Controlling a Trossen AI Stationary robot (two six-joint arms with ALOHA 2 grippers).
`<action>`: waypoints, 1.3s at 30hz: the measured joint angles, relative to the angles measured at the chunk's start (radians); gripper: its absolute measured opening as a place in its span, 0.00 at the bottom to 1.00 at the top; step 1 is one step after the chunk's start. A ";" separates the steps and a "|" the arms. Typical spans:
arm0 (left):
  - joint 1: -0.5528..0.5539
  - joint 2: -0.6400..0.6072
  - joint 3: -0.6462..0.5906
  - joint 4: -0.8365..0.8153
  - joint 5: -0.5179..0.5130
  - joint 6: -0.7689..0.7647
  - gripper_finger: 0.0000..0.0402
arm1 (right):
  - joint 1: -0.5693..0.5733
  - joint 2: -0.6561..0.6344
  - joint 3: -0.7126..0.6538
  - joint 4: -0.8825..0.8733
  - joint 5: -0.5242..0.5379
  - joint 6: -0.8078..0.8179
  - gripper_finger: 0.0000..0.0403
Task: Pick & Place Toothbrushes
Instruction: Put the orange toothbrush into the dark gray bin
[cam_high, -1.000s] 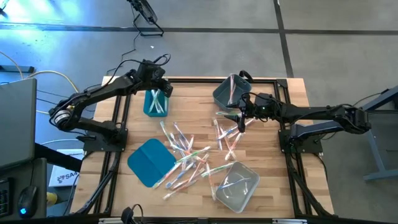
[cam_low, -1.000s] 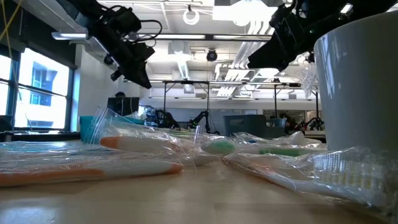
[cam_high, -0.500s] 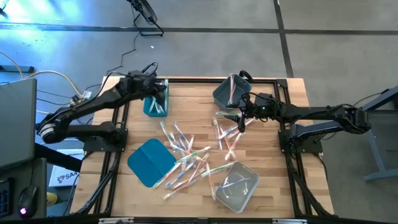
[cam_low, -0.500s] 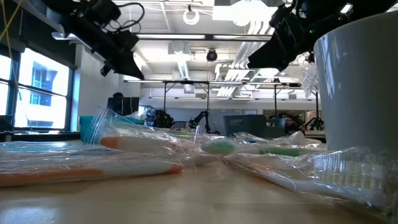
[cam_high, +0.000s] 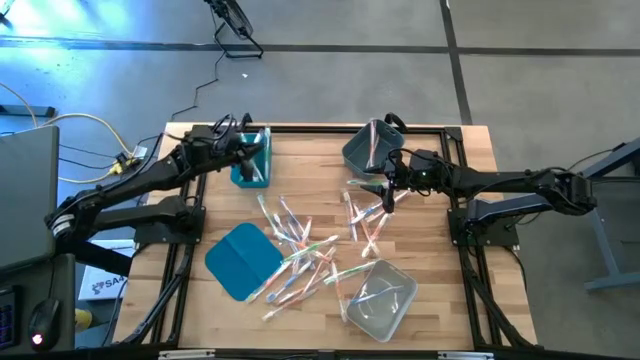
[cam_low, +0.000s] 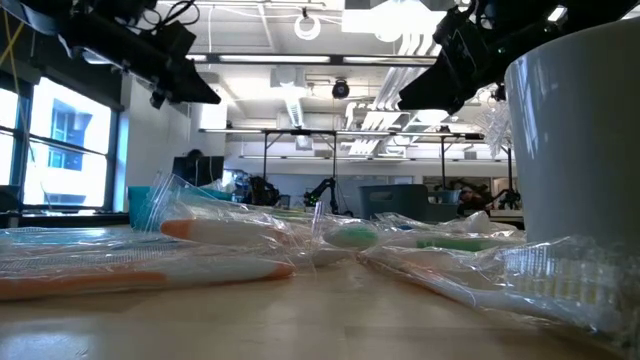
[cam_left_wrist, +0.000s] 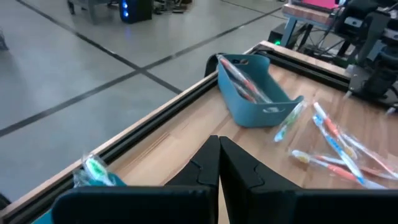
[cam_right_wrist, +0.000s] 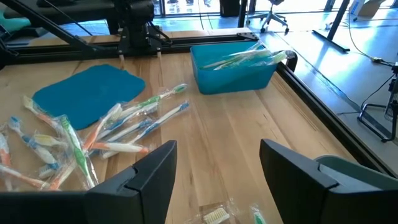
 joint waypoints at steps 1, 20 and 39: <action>0.000 -0.010 -0.009 -0.001 0.000 0.000 0.00 | 0.000 0.000 0.000 0.000 0.000 0.001 0.56; 0.002 -0.166 -0.097 0.004 0.032 0.028 0.00 | 0.000 0.000 0.000 0.000 0.000 0.004 0.56; 0.003 -0.165 -0.097 -0.086 0.077 0.080 0.00 | 0.000 0.000 0.000 0.000 0.004 0.189 0.56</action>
